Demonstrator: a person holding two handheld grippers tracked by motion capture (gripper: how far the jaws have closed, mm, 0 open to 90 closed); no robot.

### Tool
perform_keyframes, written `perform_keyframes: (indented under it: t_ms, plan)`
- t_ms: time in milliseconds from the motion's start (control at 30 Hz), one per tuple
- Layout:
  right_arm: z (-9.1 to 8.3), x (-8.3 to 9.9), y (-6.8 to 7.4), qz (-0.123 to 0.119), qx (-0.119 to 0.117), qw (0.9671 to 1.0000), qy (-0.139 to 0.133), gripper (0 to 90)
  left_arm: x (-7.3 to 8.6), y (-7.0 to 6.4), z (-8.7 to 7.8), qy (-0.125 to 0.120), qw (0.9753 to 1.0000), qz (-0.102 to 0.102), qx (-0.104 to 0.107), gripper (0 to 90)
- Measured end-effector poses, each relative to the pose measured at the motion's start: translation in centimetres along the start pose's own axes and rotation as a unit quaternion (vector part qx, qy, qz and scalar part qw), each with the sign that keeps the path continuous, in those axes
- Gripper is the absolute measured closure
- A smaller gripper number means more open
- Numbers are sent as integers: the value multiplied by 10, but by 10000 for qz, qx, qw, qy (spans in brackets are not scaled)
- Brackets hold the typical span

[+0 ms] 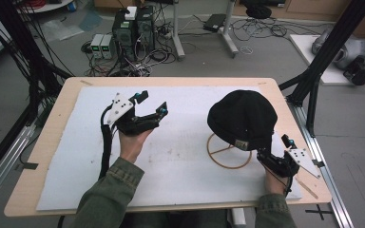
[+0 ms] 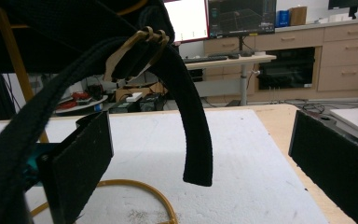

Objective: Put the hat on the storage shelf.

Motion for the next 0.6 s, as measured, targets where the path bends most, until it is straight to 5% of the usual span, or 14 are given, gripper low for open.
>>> perform_keyframes:
  t_ms: [600]
  plan:
    - [0,0,1,39,-20,10000,25,53,15,35,-45,47,9975,245,-664,175]
Point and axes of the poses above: each handheld gripper's, and its own axes: z roughly forward along the jaws, x roughly out of its underside, y roughly to its left, the point moved 4 cm from there along z, roughly forward along the jaws, and after that the axes turned 6 degrees about -y, right-handed, at the moved point
